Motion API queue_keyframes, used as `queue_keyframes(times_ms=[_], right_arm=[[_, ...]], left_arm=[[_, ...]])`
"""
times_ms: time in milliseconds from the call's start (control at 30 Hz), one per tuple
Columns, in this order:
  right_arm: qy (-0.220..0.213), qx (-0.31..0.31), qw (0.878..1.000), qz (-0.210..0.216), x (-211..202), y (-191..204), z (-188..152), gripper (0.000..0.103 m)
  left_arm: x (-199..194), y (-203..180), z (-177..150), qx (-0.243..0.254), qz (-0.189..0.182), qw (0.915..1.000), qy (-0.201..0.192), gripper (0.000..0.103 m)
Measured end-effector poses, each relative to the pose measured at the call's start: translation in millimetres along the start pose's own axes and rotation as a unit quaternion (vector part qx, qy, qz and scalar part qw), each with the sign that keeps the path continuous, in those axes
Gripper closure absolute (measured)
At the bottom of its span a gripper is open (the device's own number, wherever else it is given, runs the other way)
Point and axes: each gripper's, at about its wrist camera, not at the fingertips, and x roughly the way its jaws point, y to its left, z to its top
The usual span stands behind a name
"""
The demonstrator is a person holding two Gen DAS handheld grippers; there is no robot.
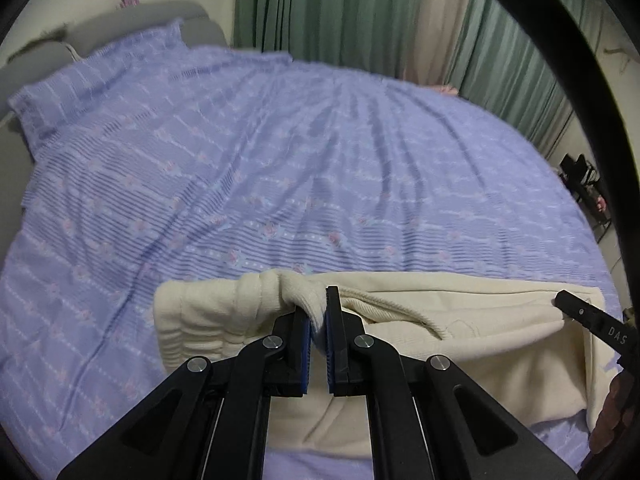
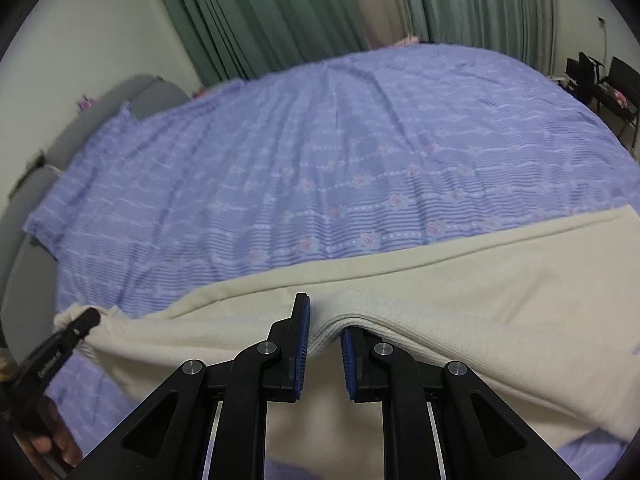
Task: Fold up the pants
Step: 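Lift the hem with both grippers and fold it over onto the waistband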
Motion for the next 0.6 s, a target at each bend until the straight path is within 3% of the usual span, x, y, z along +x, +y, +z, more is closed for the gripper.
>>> queue_keyframes(times_ms=[167, 333, 367, 400, 433, 467, 500, 600], right_arm=[[0.037, -0.016, 0.999, -0.023, 58.9, 3.0, 16.0, 0.087], [0.091, -0.030, 0.994, -0.050, 100.2, 9.5, 20.1, 0.082], [0.101, -0.032, 0.993, -0.052, 103.5, 10.9, 20.3, 0.073], [0.105, -0.033, 0.993, -0.044, 104.5, 13.2, 20.6, 0.066], [0.104, -0.032, 0.994, -0.034, 102.7, 15.1, 20.0, 0.050], [0.097, -0.032, 0.995, -0.020, 97.3, 18.3, 19.6, 0.039], [0.089, -0.033, 0.995, -0.013, 91.8, 21.0, 19.3, 0.036], [0.066, -0.061, 0.996, -0.003, 70.6, 37.9, 16.5, 0.036]], left_arm=[[59.5, 1.3, 13.3, 0.001, 0.015, 0.9987, 0.049, 0.094], [92.8, 8.8, 12.1, -0.015, 0.031, 0.9937, 0.106, 0.087], [94.1, 8.1, 12.3, -0.018, 0.033, 0.9929, 0.113, 0.081], [91.8, 7.8, 12.5, -0.018, 0.037, 0.9928, 0.113, 0.065], [85.4, 6.5, 12.8, -0.013, 0.042, 0.9936, 0.104, 0.055], [76.9, 5.0, 13.6, -0.005, 0.052, 0.9949, 0.087, 0.031], [65.0, 3.2, 14.3, 0.002, 0.066, 0.9958, 0.063, 0.020], [40.3, 2.0, 18.3, 0.024, 0.064, 0.9970, 0.036, 0.019]])
